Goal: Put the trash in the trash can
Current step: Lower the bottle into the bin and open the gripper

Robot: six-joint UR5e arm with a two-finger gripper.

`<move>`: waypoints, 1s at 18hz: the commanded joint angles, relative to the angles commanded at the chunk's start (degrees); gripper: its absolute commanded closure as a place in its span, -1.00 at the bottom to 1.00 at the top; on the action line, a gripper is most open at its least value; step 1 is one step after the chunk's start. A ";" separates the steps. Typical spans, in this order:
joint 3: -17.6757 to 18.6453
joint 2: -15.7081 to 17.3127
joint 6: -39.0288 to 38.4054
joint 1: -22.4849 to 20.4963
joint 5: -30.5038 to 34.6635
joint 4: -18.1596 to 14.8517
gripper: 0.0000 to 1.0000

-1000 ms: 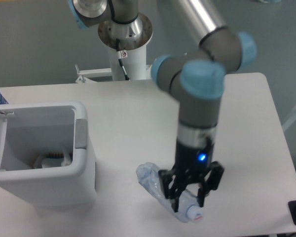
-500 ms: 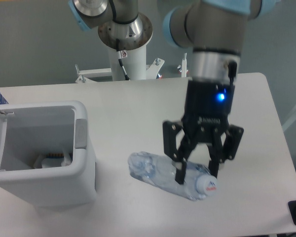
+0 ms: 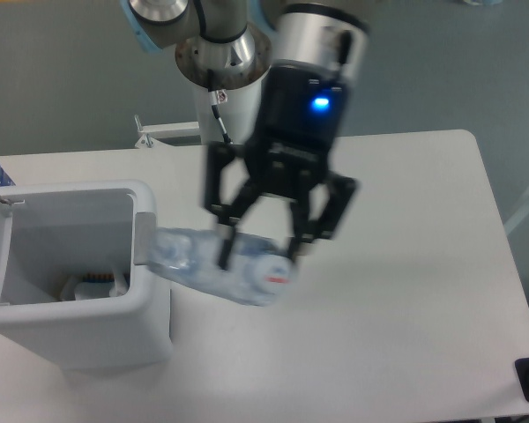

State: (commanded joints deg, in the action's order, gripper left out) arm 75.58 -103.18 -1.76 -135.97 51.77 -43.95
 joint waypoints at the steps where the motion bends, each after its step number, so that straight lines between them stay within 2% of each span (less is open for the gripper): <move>1: 0.35 -0.09 0.09 1.05 0.00 0.00 -0.25; 4: 2.54 -0.35 0.61 4.13 0.09 0.00 -0.26; 5: 3.42 -0.35 1.05 4.57 0.09 0.09 -0.35; 6: 3.78 -0.26 1.75 4.84 0.09 0.09 -0.61; 8: 4.22 -0.18 2.37 5.80 0.09 0.09 -0.95; 9: 4.57 -0.09 2.46 5.89 0.00 0.09 -1.00; 15: 3.00 -0.17 3.51 4.85 1.05 0.09 -1.00; 18: -1.12 -0.87 3.87 2.38 8.40 0.09 -1.00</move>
State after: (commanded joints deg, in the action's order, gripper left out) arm 74.46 -104.06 2.11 -133.59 60.17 -43.86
